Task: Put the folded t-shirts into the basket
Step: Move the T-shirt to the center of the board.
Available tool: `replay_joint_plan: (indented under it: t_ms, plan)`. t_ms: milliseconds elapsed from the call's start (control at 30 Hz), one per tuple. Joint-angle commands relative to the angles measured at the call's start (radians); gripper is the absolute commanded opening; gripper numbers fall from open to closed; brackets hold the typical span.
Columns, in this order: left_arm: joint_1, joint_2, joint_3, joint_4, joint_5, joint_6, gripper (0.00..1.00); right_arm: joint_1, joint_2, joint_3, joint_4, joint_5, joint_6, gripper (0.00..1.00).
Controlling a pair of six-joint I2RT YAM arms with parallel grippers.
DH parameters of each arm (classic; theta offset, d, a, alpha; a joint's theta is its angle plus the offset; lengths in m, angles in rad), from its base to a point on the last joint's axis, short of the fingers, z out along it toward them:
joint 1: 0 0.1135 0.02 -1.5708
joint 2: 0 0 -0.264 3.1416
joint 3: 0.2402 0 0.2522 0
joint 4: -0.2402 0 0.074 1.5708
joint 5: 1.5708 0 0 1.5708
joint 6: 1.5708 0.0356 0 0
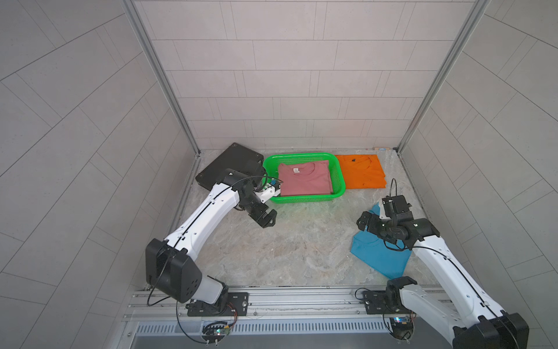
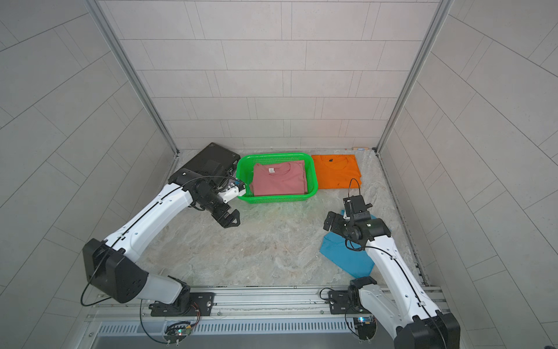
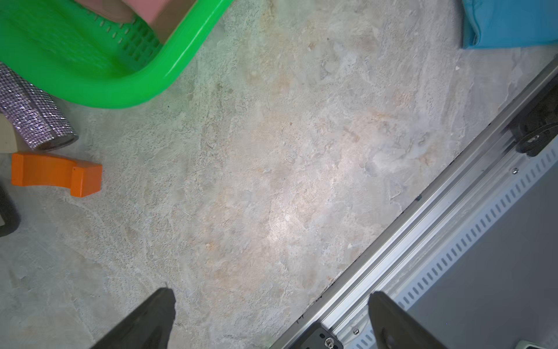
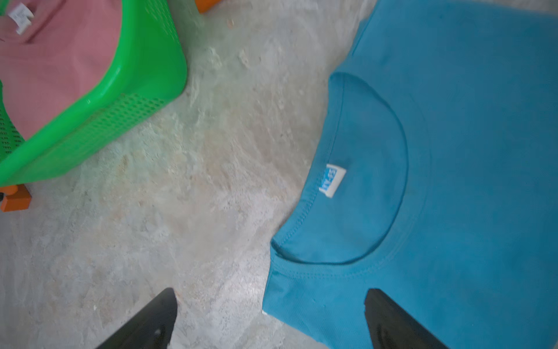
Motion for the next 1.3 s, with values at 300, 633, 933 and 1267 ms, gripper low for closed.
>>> replay_joint_plan:
  t_ms: [300,633,933,1267]
  plan:
    - [-0.002,0.002,0.008,-0.044,-0.026,0.037,1.0,0.16,0.085,-0.201,0.135,-0.058,0.258,1.0]
    - [0.024,-0.042,-0.014,-0.004,-0.092,0.004,1.0,0.282,0.276,-0.181,0.321,-0.19,0.193,1.0]
    - [0.249,-0.111,-0.076,0.053,-0.084,-0.053,1.0,0.526,0.679,0.132,0.461,-0.3,0.064,1.0]
    - [0.453,-0.127,-0.217,0.211,0.111,-0.417,0.95,0.635,1.012,0.53,0.457,-0.376,-0.034,1.0]
